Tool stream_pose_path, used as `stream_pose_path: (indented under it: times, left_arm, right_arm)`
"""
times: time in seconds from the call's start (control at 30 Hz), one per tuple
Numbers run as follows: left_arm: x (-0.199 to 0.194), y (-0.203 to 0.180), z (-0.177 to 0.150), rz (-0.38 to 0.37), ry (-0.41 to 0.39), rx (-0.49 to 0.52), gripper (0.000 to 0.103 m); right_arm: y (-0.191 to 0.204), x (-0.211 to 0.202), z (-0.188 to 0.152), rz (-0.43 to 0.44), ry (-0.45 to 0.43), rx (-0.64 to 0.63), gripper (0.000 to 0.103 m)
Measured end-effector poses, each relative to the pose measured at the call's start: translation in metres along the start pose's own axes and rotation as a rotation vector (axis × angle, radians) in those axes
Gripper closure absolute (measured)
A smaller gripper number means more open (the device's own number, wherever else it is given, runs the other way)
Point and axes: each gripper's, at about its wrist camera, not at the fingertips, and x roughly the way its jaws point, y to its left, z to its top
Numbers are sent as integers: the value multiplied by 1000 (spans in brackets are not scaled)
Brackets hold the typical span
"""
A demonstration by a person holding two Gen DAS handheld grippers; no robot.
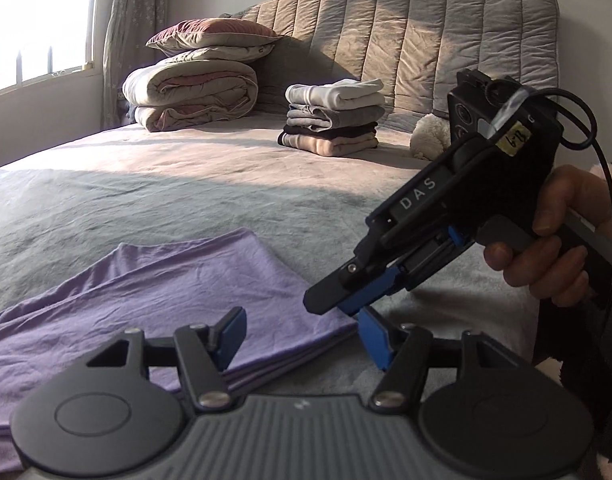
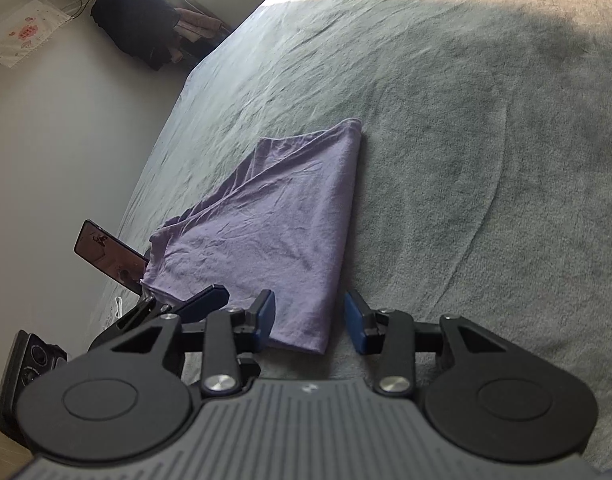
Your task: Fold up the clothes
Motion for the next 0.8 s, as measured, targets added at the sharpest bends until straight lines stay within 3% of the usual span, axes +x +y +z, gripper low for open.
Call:
stream_pose_path:
  times: [0.03, 0.13, 0.27, 0.37, 0.47, 0.53, 0.57, 0.77, 0.8]
  left_arm:
    - [3, -4, 0, -3, 8, 17, 41]
    - [9, -15, -2, 13, 25, 69, 43]
    - [17, -30, -4, 109, 26, 145, 46]
    - [21, -40, -2, 187, 21, 194, 54]
    - [26, -45, 2, 255, 17, 206, 68]
    - [30, -45, 4, 301, 32, 207, 92]
    - [32, -45, 5, 315, 43, 204, 97]
    - [28, -43, 5, 314, 62, 173, 98]
    - [27, -43, 5, 314, 63, 170, 97]
  right_arm:
    - [-1, 2, 0, 1, 19, 16, 86]
    - [0, -1, 1, 4, 26, 26, 93]
    - [5, -9, 6, 41, 28, 32, 95]
    - [14, -12, 11, 47, 36, 8, 95]
    - [22, -14, 16, 53, 39, -16, 95]
    - [24, -14, 18, 52, 36, -28, 95]
    - [24, -15, 19, 48, 32, -34, 95]
    - [-6, -10, 28, 16, -33, 77, 78]
    - [-13, -8, 30, 12, -41, 102, 66]
